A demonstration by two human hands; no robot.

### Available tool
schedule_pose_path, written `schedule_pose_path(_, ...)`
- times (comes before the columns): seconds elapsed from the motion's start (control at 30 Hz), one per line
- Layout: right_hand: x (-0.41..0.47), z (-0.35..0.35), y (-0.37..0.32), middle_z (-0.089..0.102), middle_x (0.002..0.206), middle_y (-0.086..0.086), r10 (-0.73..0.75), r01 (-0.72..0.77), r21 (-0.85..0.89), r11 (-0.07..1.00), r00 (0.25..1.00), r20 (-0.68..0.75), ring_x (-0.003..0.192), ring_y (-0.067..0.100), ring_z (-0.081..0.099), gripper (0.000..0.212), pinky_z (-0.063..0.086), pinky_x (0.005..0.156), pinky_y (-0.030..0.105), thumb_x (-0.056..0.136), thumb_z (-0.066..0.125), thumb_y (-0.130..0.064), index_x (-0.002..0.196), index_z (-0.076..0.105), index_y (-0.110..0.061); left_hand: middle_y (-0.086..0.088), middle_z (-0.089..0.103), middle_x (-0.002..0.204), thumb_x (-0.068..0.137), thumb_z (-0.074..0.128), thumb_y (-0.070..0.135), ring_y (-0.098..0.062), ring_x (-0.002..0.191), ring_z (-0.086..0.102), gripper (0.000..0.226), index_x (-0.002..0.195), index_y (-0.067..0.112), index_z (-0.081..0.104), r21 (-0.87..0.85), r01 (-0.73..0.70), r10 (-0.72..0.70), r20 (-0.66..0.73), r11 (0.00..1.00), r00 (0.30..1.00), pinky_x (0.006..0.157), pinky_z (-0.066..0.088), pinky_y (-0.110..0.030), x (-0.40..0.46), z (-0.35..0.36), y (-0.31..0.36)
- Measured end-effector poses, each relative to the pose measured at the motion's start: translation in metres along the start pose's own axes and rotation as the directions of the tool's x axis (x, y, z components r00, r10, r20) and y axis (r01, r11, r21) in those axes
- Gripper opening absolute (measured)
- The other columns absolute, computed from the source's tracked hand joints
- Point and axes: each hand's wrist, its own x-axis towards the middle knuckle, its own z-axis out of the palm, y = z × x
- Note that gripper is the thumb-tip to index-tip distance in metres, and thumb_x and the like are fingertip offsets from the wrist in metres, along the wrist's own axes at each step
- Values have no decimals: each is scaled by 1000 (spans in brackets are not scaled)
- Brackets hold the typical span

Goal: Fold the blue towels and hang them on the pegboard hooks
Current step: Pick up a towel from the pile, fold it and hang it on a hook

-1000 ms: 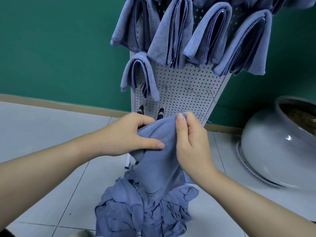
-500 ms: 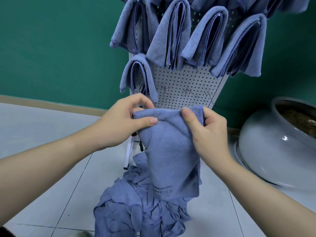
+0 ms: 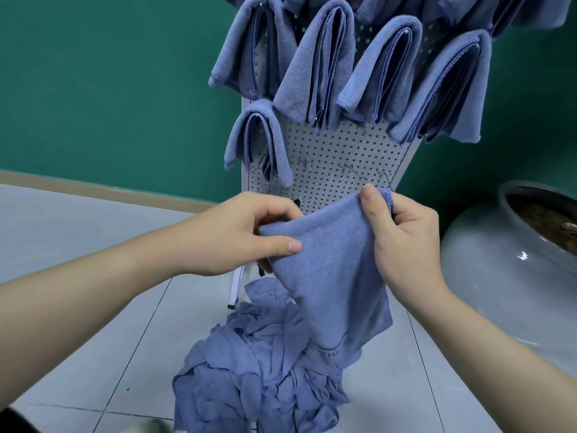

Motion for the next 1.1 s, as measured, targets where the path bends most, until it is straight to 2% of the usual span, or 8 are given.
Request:
schedule_pose_path(0.1, 2, -3, 1, 20, 60, -9, -19, 19, -6, 1000, 1000, -7, 56, 7, 20, 54, 18, 51, 22, 100, 63, -32, 61, 27, -21, -6, 72, 89, 95, 75, 25, -26, 81, 67, 6, 93, 19, 76, 48, 20, -25, 122, 999, 992, 81, 59, -49, -3, -2, -4)
schedule_pose_path(0.27, 3, -6, 7, 20, 61, -4, -68, 70, -43, 997, 996, 59, 58, 9, 20, 58, 19, 51, 24, 99, 66, -31, 61, 26, -13, -11, 69, 102, 85, 71, 55, -40, 92, 64, 43, 95, 15, 78, 190, 43, -84, 210, 981, 974, 84, 53, -60, -8, 9, -13)
schedule_pose_path(0.33, 3, -7, 10, 18, 61, -6, -108, 116, -97, 988, 991, 84, 58, 10, 20, 58, 20, 52, 26, 98, 69, -32, 61, 25, -19, 0, 70, 100, 87, 74, 51, -33, 91, 66, 32, 87, 19, 80, 200, 51, -88, 184, 979, 979, 86, 53, -56, -7, 7, -14)
schedule_pose_path(0.5, 7, -10, 21, 19, 60, -8, -101, 109, -162, 981, 993, 58, 59, 10, 21, 54, 21, 53, 28, 94, 63, -42, 59, 26, -24, -24, 68, 90, 74, 64, 74, -26, 68, 55, 75, 86, 0, 70, 265, 76, -77, -6, 961, 997, 69, 52, -48, -3, -5, -9)
schedule_pose_path(0.6, 9, -8, 22, 19, 60, -10, -72, 77, -157, 985, 997, 41, 58, 8, 21, 54, 20, 53, 26, 94, 63, -41, 60, 25, -25, -25, 66, 86, 76, 69, 67, -25, 68, 55, 69, 86, -1, 69, 245, 17, -2, -63, 969, 998, 68, 52, -46, -1, -10, -5)
schedule_pose_path(0.73, 11, -7, 23, 20, 61, -8, -42, 44, -123, 991, 999, 20, 58, 9, 21, 55, 20, 52, 26, 100, 64, -29, 61, 27, -18, -11, 64, 84, 77, 83, 38, -19, 75, 62, 25, 75, 14, 75, 65, -61, 66, -83, 996, 994, 73, 53, -39, -1, -15, 3)
schedule_pose_path(0.93, 13, -1, 19, 22, 62, -5, -25, 26, -86, 996, 1000, 16, 59, 9, 23, 56, 21, 53, 28, 99, 64, -34, 61, 27, -15, -32, 54, 83, 77, 80, 39, -24, 79, 52, 51, 85, -9, 62, -60, -49, 44, -78, 997, 996, 77, 43, -42, -5, -20, 7)
schedule_pose_path(1.1, 15, 5, 11, 26, 62, -3, 86, -86, 2, 996, 996, -8, 61, 12, 25, 59, 22, 56, 31, 100, 67, -34, 59, 30, -13, -13, 57, 81, 79, 80, 26, -24, 76, 53, 32, 80, 21, 48, -131, -90, 32, -387, 987, 922, 68, 46, -49, 1, -13, 4)
